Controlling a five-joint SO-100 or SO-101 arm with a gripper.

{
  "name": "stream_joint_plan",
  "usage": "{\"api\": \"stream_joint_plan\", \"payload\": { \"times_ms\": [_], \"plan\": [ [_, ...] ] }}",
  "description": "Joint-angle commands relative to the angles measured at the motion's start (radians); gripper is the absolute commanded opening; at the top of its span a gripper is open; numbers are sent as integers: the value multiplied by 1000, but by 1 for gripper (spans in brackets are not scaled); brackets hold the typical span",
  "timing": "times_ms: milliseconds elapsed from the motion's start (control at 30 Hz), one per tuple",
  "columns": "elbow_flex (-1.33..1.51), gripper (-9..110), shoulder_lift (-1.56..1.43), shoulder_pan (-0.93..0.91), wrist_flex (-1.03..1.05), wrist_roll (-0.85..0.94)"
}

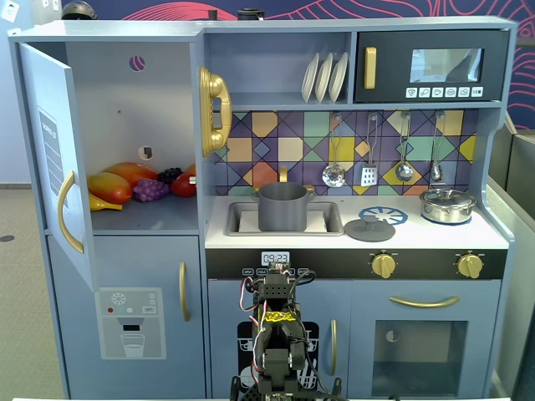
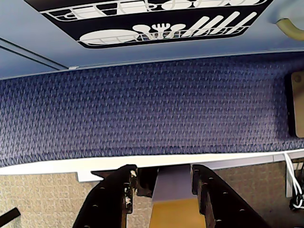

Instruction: Pick up the green pineapple from the left cabinet and place it in the gray recipient

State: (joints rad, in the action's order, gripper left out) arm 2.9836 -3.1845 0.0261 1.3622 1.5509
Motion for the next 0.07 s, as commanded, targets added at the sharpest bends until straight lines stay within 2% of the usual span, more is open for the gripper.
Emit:
{"api": "stream_joint_plan", "payload": {
  "times_ms": [0, 33],
  "plan": [
    [18, 5, 6, 9, 167, -40],
    [18, 5, 6, 9, 167, -40]
  ]
}}
